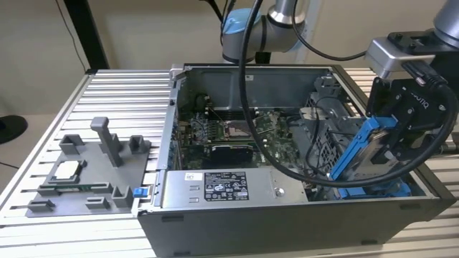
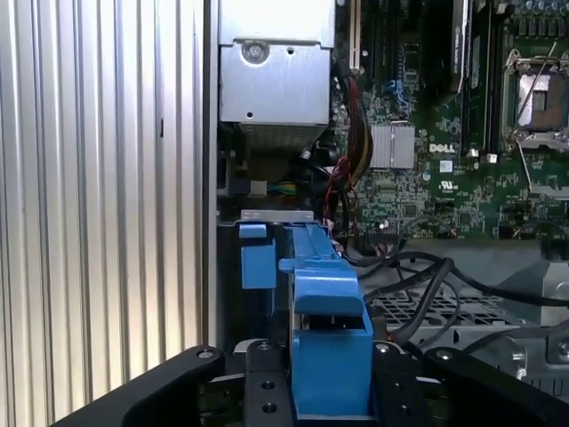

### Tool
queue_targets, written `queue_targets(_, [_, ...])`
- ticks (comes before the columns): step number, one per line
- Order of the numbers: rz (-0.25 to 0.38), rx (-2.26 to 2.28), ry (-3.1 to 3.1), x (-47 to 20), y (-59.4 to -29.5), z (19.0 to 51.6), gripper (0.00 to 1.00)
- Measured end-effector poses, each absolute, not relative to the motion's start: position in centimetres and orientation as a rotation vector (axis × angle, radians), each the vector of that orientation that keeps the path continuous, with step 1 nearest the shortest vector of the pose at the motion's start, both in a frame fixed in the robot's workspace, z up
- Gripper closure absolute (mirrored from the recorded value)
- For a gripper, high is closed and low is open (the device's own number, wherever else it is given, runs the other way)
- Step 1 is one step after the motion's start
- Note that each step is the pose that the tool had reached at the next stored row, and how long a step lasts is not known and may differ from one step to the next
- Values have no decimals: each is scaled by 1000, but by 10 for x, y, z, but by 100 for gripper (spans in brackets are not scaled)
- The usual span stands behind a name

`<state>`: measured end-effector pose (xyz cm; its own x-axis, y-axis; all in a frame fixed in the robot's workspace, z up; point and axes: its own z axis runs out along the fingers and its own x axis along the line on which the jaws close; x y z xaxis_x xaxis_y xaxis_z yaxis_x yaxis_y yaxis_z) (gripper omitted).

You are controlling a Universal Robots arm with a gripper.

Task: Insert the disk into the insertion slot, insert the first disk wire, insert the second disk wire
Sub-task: 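Insert the disk into the insertion slot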

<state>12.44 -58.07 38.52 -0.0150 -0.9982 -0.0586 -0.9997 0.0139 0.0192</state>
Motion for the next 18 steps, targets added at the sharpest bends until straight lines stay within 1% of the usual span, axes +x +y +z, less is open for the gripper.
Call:
queue_targets(8, [85, -2185, 2216, 124, -581, 383, 100])
queue_targets(18, [85, -2185, 2217, 124, -581, 367, 100])
